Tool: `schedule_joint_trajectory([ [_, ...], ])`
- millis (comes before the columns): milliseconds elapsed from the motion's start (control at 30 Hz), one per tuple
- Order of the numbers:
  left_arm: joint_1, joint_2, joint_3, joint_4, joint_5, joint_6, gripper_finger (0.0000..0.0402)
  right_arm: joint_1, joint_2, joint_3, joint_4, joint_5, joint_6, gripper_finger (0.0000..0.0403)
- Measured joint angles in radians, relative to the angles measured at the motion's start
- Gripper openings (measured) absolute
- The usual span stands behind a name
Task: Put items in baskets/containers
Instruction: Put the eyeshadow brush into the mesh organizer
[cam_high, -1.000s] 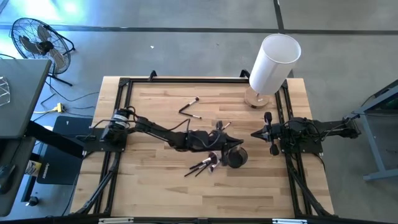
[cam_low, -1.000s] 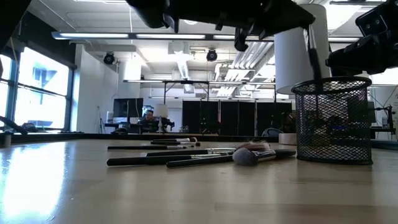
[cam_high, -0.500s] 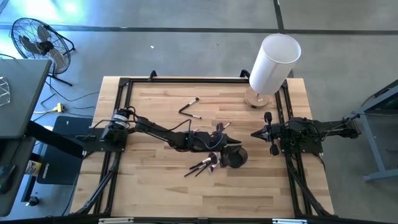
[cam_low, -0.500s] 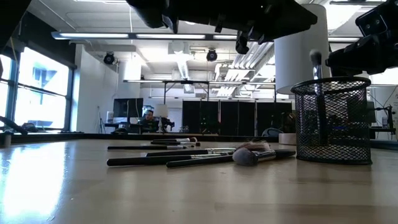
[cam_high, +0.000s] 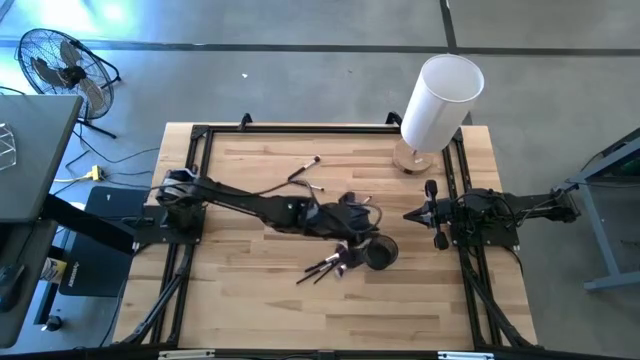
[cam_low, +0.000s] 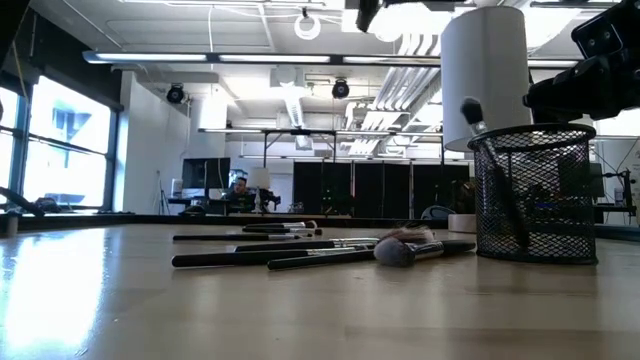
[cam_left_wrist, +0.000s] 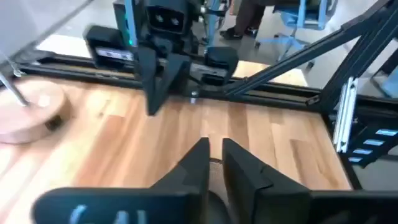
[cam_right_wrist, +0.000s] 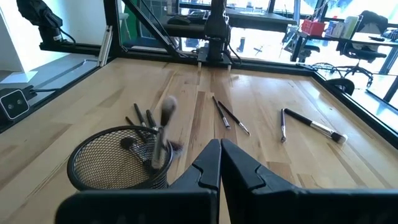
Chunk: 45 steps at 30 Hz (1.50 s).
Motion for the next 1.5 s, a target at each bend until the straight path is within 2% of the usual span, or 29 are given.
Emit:
schedule_joint_trajectory([
  [100, -0.041, -0.074, -0.069, -0.049, -0.055, 0.047, 0.0005, 0.0, 0.0, 0.0, 0.0, 0.0, 0.0, 0.0],
  [167, -0.066, -0.116, -0.137, 0.002, -0.093, 0.019, 0.0008, 0.0, 0.0, 0.0, 0.0, 0.001, -0.011, 0.0],
  [267, -0.116, -0.23, -0.299, -0.006, -0.166, -0.037, 0.0003, -0.001, 0.0, 0.0, 0.002, 0.034, -0.158, 0.0],
  [367, -0.158, -0.32, -0.469, 0.158, -0.241, -0.113, 0.0002, -0.001, 0.0, 0.0, 0.004, 0.071, -0.335, 0.0],
  [467, -0.22, -0.428, -0.659, 0.293, -0.298, -0.15, 0.0001, 0.0, 0.0, 0.0, 0.005, 0.096, -0.445, 0.0],
  [567, -0.261, -0.522, -0.809, 0.451, -0.344, -0.2, 0.0001, 0.0, 0.0, 0.0, 0.005, 0.106, -0.488, 0.0],
  [633, -0.288, -0.581, -0.896, 0.472, -0.385, -0.228, 0.0001, 0.0, 0.0, 0.0, 0.004, 0.101, -0.489, 0.0],
  [733, -0.307, -0.636, -0.962, 0.52, -0.407, -0.275, 0.0001, 0.0, 0.0, 0.0, 0.005, 0.092, -0.487, 0.0],
  [900, -0.323, -0.692, -1.003, 0.501, -0.417, -0.275, 0.0, 0.0, 0.0, 0.0, 0.004, -0.009, -0.33, 0.0],
  [1200, -0.323, -0.689, -1.003, 0.447, -0.414, -0.234, 0.0, 0.0, 0.0, 0.0, 0.016, -0.159, -0.065, 0.0],
  [1300, -0.323, -0.689, -1.003, 0.446, -0.414, -0.234, 0.0, 0.0, 0.0, 0.0, 0.039, -0.213, 0.09, 0.0],
  [1500, -0.322, -0.689, -1.003, 0.442, -0.414, -0.233, 0.0, 0.0, 0.0, 0.0, 0.158, -0.108, 0.364, 0.0],
])
